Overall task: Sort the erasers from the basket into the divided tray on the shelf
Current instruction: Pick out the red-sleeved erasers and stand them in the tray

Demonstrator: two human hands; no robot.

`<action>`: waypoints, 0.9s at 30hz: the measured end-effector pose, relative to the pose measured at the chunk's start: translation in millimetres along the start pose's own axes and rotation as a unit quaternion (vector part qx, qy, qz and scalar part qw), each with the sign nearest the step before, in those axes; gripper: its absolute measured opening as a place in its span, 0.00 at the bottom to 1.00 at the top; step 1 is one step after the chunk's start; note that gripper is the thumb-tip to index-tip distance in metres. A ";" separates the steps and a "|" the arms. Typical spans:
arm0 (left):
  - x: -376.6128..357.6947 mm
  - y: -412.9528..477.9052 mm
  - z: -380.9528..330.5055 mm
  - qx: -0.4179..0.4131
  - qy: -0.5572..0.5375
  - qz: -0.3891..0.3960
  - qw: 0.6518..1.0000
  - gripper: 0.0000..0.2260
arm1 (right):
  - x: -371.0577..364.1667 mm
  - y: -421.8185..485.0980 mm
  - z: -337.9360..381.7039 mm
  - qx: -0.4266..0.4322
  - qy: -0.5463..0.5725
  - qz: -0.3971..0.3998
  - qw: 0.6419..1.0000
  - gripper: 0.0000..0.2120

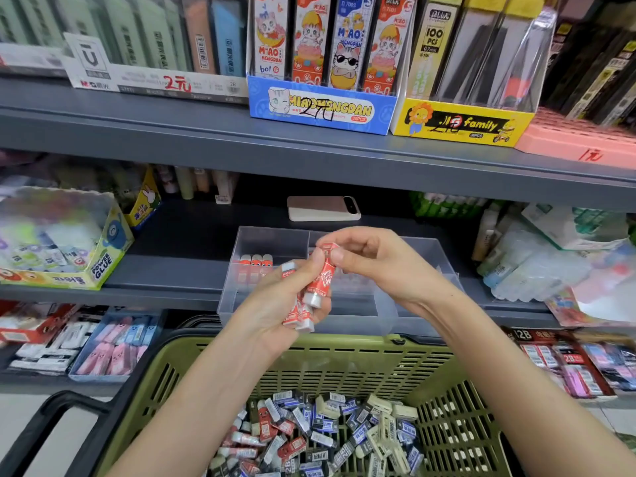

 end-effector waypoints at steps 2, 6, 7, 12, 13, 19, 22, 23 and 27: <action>-2.6 0.6 1.0 0.003 -0.002 0.007 1.000 0.11 | 1.2 -1.9 0.5 0.001 0.044 -0.034 0.998 0.10; -4.2 -0.3 -0.9 -0.001 -0.008 0.035 0.999 0.09 | 15.0 -14.1 -1.2 -0.013 0.142 -0.118 0.983 0.07; -3.2 0.1 -1.1 -0.012 -0.011 0.038 0.999 0.08 | 16.8 -18.1 -0.9 -0.021 0.125 -0.121 0.984 0.06; -4.7 1.3 4.5 -0.101 0.097 0.044 0.989 0.14 | 0.4 -34.4 3.7 -0.033 -0.093 -0.042 0.994 0.20; -6.8 1.1 6.6 -0.111 0.122 0.049 0.985 0.15 | -2.9 -36.3 3.9 -0.024 -0.131 -0.028 0.991 0.21; -6.3 -0.2 5.1 -0.116 0.116 0.036 0.986 0.12 | 25.8 -26.1 -19.8 -0.078 -0.088 -0.196 0.974 0.09; 5.0 -3.3 0.3 -0.116 0.112 0.018 0.987 0.16 | 48.8 -9.0 -41.6 -0.117 -0.181 -0.286 0.934 0.03; 9.6 -5.2 -0.3 -0.118 0.114 0.019 0.986 0.16 | 50.7 -3.0 -47.6 -0.122 -0.194 -0.294 0.928 0.04; 27.0 -13.1 0.4 -0.128 0.140 0.018 0.982 0.17 | 45.3 18.2 -64.5 -0.135 -0.219 -0.335 0.906 0.04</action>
Point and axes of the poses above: each hand's wrist, its own y-axis towards the middle knuckle, its own x-axis out of the back of the hand, z = x × y, the point moved 2 cm from there along y, towards the middle knuckle, and after that the axes turned 10 degrees about -y, right-handed, at the moved point
